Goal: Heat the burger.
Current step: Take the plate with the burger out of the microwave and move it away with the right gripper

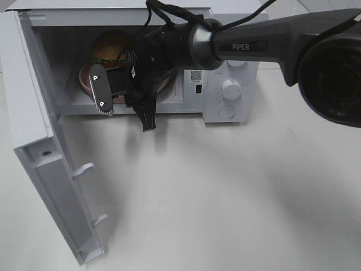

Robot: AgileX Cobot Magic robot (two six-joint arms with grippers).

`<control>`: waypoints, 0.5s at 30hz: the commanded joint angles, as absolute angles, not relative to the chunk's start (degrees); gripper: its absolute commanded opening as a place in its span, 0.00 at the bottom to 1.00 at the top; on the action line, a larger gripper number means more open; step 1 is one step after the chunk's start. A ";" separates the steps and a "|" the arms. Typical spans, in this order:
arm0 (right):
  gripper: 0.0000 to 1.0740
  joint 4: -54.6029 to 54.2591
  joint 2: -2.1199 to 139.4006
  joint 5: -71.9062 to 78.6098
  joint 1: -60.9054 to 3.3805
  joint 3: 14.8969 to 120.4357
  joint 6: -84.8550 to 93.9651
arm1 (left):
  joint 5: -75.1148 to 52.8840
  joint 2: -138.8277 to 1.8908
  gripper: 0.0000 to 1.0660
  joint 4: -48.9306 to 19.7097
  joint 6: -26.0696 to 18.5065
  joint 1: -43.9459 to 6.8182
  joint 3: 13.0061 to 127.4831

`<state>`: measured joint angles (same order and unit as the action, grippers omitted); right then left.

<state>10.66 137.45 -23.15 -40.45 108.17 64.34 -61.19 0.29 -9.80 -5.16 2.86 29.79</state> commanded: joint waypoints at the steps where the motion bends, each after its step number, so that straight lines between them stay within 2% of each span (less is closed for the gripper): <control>1: 0.00 10.77 133.10 -18.56 -40.85 103.36 66.69 | -61.31 0.52 0.92 -10.20 -4.93 3.04 29.68; 15: 0.00 11.46 122.78 -9.57 -41.48 87.78 68.12 | -61.31 0.52 0.92 -10.26 -4.93 3.04 29.68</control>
